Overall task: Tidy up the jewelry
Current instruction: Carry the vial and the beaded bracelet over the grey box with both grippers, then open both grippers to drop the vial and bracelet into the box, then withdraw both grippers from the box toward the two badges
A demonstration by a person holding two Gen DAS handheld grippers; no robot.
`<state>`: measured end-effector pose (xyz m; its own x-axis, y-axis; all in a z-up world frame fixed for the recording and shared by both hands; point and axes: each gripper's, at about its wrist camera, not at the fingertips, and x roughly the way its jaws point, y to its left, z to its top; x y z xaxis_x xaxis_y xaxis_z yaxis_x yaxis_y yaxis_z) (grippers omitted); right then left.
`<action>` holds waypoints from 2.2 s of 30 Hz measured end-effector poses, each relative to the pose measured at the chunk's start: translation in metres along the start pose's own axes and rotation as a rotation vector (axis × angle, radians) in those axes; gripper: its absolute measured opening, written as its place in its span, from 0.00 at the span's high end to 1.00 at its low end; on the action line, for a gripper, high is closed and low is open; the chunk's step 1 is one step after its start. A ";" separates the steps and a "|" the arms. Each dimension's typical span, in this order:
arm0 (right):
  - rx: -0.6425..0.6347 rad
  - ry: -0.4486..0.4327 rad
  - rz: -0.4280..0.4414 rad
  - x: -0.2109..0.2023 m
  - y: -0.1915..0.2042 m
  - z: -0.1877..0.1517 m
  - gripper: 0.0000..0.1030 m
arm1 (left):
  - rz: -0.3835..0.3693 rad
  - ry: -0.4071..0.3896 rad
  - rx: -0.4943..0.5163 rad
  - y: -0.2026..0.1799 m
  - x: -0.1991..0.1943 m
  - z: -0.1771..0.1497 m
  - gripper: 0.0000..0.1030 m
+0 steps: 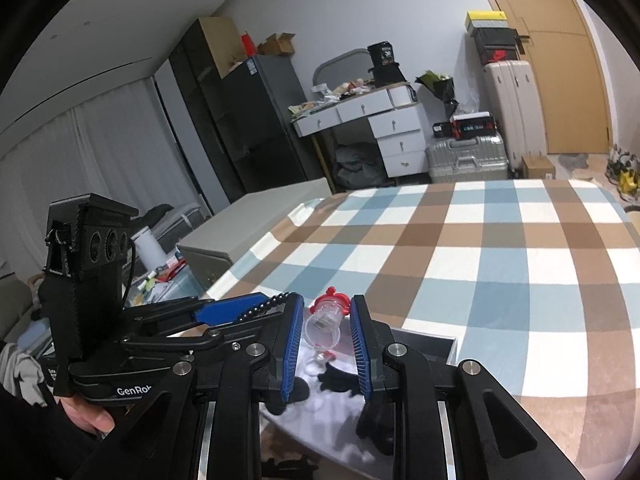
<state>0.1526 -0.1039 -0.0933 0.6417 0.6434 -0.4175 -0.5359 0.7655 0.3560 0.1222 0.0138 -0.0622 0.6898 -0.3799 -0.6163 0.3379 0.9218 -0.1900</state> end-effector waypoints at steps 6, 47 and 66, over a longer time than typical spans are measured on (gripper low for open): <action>0.009 0.037 -0.016 0.010 -0.009 -0.006 0.77 | -0.016 0.031 -0.014 0.001 0.009 -0.002 0.62; 0.013 -0.098 -0.063 -0.078 0.018 -0.013 0.13 | 0.114 -0.063 -0.026 -0.014 -0.047 -0.011 0.20; -0.020 -0.076 -0.075 -0.110 0.030 -0.059 0.00 | 0.213 -0.084 0.019 -0.031 -0.069 -0.044 0.04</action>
<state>0.0335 -0.1515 -0.0857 0.7199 0.5827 -0.3770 -0.4951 0.8119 0.3094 0.0363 0.0147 -0.0473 0.7975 -0.1829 -0.5749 0.1908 0.9805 -0.0472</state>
